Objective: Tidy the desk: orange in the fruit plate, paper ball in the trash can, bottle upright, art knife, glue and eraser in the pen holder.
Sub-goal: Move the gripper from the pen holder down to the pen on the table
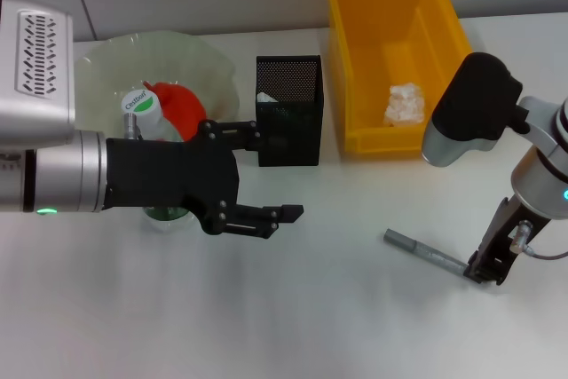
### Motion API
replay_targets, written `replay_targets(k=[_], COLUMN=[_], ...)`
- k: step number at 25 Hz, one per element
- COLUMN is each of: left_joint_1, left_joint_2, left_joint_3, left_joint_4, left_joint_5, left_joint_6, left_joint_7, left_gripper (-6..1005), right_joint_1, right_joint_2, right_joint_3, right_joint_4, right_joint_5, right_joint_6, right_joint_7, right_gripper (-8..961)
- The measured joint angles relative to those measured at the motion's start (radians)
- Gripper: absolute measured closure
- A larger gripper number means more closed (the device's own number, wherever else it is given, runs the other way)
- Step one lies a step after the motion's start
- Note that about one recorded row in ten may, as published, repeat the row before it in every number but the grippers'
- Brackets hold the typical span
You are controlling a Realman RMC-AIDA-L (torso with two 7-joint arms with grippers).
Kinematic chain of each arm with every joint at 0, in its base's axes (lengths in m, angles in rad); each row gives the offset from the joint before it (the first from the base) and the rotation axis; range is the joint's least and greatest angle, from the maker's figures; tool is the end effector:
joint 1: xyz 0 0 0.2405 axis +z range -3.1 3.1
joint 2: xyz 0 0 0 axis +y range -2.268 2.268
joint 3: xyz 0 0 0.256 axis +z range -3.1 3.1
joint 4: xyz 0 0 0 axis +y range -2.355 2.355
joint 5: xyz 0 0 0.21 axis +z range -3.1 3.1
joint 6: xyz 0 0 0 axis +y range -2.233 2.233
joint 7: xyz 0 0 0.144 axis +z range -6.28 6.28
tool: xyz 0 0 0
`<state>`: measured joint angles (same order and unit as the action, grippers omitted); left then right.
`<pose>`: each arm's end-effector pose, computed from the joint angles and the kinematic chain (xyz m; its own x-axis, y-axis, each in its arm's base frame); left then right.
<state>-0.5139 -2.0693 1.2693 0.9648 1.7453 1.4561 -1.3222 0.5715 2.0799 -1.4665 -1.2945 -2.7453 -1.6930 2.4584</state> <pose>-0.1740 0.3349 -0.0266 0.9276 -0.0840 0.3640 -0.0340 -0.9893 -0.1416 0.2202 0.3249 -0.0060 0.6314 -0.5967 0.4952 -0.4569 -0.8023 -0.3842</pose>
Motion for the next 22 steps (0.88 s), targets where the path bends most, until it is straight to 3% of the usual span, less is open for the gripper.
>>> replay_targets(k=[5, 10, 15, 22], left_joint_1=[0.0, 0.0, 0.0, 0.0], left_joint_2=[0.0, 0.0, 0.0, 0.0], left_joint_3=[-0.004, -0.004, -0.001, -0.002], left_joint_4=[0.0, 0.004, 0.004, 0.001], left_joint_5=[0.0, 0.0, 0.0, 0.002], left_joint_6=[-0.002, -0.003, -0.003, -0.003], left_joint_7=[0.0, 0.0, 0.0, 0.0], left_gripper=[186, 186, 187, 186], right_joint_1=[-0.025, -0.032, -0.034, -0.066], right_joint_2=[0.0, 0.0, 0.002, 0.003], right_joint_3=[0.005, 0.013, 0.013, 0.014], right_joint_4=[-0.036, -0.043, -0.054, -0.171], right_joint_5=[-0.009, -0.01, -0.01, -0.001], right_joint_6=[0.006, 0.007, 0.01, 0.005], right_joint_7=[0.0, 0.0, 0.0, -0.003], right_gripper=[856, 939, 921, 895])
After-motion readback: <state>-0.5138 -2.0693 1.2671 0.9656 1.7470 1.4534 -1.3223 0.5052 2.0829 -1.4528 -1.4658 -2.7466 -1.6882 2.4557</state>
